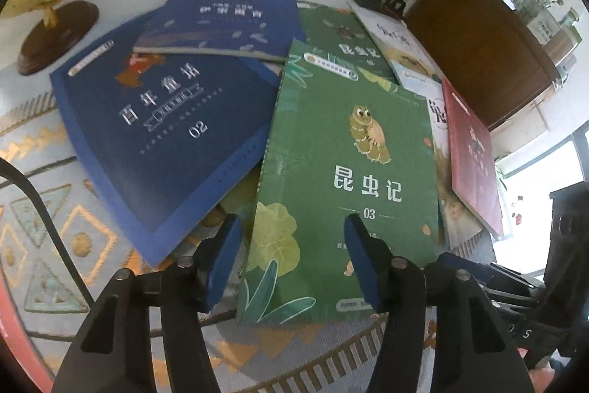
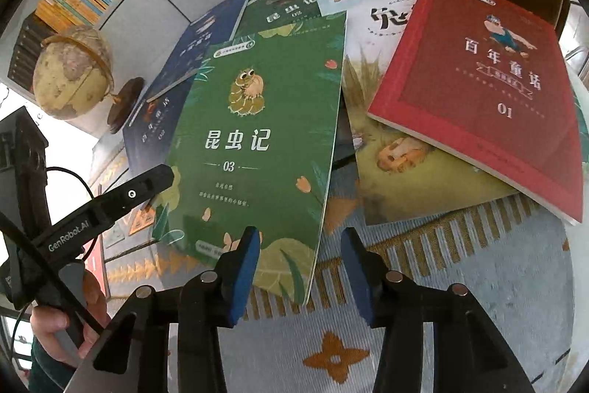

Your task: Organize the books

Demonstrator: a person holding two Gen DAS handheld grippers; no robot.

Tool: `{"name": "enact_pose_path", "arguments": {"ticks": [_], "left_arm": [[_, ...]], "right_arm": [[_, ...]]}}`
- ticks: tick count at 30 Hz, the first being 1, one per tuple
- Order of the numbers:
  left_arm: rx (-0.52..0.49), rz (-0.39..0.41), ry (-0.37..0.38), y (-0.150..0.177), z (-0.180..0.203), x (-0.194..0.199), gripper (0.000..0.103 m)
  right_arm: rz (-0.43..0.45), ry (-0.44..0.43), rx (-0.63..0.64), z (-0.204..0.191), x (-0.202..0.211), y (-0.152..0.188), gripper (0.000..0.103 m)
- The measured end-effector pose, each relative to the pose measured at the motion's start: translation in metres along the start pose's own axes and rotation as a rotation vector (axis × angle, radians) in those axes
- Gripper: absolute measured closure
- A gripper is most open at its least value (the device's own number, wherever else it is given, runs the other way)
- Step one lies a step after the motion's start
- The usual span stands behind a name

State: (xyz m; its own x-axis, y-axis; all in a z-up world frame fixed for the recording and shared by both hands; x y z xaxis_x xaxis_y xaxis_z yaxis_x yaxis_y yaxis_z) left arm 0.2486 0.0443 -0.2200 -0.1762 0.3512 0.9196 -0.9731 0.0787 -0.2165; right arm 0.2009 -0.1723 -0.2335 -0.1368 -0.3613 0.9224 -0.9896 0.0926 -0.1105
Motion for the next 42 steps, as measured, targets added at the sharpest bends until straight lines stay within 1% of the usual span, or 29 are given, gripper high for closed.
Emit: {"name": "enact_pose_path", "arguments": {"ticks": [2,4,8,11,13,14,15,17,18,19,20,22,23,24,25,27,29,31,33,34,35,37,38,39,41,42], "left_arm": [[0.0,-0.007,0.006,0.0,0.0,-0.005,0.051],[-0.01,0.002,-0.003,0.002,0.003,-0.005,0.051],[-0.012,-0.004,0.003,0.007,0.005,-0.004,0.051],[0.0,0.021,0.037,0.017,0.009,0.009,0.051],[0.002,0.053,0.102,0.024,0.013,0.024,0.051],[0.01,0.065,0.15,0.026,0.013,0.032,0.051],[0.025,0.077,0.222,0.028,0.012,0.039,0.051],[0.055,0.091,0.321,0.028,0.009,0.046,0.051],[0.068,0.097,0.353,0.028,0.009,0.048,0.051],[0.071,0.099,0.349,0.028,0.01,0.048,0.051],[0.07,0.1,0.315,0.029,0.012,0.045,0.052],[0.062,0.087,0.241,0.031,0.016,0.035,0.056],[0.065,0.072,0.229,0.032,0.016,0.029,0.059],[0.072,0.05,0.232,0.034,0.015,0.023,0.067],[0.083,0.024,0.246,0.036,0.015,0.015,0.071],[0.095,0.005,0.25,0.038,0.017,0.005,0.071],[0.099,0.011,0.252,0.041,0.02,0.002,0.076],[0.105,0.011,0.273,0.041,0.022,0.002,0.093],[0.13,0.013,0.33,0.039,0.022,0.006,0.094],[0.154,0.018,0.39,0.039,0.02,0.011,0.094],[0.185,0.022,0.467,0.038,0.016,0.015,0.094],[0.25,0.022,0.608,0.034,0.007,0.021,0.094],[0.263,0.024,0.656,0.032,0.004,0.024,0.094],[0.275,0.02,0.691,0.031,0.001,0.025,0.094],[0.314,0.01,0.768,0.03,-0.004,0.024,0.094],[0.329,0.003,0.791,0.03,-0.006,0.022,0.094]], "right_arm": [[-0.007,-0.003,-0.001,-0.001,-0.004,-0.002,0.058],[-0.012,-0.008,0.002,-0.002,-0.007,-0.004,0.058],[-0.012,-0.017,0.011,-0.005,-0.009,-0.005,0.057],[-0.014,-0.037,0.009,-0.002,-0.009,-0.005,0.057],[-0.013,-0.053,0.006,0.0,-0.009,-0.005,0.057],[-0.012,-0.059,0.006,0.001,-0.008,-0.004,0.057],[-0.009,-0.064,0.008,0.001,-0.008,-0.004,0.057],[-0.004,-0.068,0.016,0.001,-0.009,-0.003,0.056],[-0.001,-0.07,0.018,0.002,-0.008,-0.002,0.056],[0.002,-0.074,0.018,0.002,-0.008,-0.001,0.056],[0.005,-0.081,0.016,0.003,-0.008,-0.001,0.056],[0.01,-0.119,-0.008,0.009,-0.008,-0.001,0.056],[0.01,-0.131,-0.016,0.012,-0.007,0.0,0.056],[0.009,-0.145,-0.024,0.014,-0.007,0.0,0.056],[0.009,-0.158,-0.03,0.014,-0.007,0.0,0.056],[0.012,-0.164,-0.032,0.015,-0.007,0.001,0.056],[0.016,-0.153,-0.024,0.013,-0.007,0.002,0.056],[0.016,-0.145,-0.018,0.011,-0.007,0.003,0.056],[-0.004,-0.154,-0.03,0.012,-0.006,0.004,0.056],[-0.014,-0.173,-0.038,0.011,-0.005,0.004,0.056],[-0.017,-0.185,-0.041,0.011,-0.004,0.004,0.055],[-0.027,-0.274,-0.064,0.016,0.0,0.005,0.053],[-0.035,-0.33,-0.095,0.021,0.001,0.005,0.048],[-0.044,-0.384,-0.131,0.026,0.0,0.005,0.041],[-0.053,-0.501,-0.195,0.038,-0.003,0.004,0.041],[-0.056,-0.533,-0.218,0.041,-0.005,0.004,0.041]]}}
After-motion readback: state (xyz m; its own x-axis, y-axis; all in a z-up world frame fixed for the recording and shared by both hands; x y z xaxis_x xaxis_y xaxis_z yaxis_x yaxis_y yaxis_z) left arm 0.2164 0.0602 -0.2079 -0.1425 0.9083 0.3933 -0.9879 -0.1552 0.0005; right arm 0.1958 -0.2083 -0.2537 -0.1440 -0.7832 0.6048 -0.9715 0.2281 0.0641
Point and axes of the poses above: each gripper's, at about its wrist camera, not at the fingertips, and x roughly against the way its jaws point, z to its right, y to its underside, the point moved 2 cm from there along -x, roughly the way its jaws point, and after that the axes turned 12 degrees about -z, right-handed, at the moved point
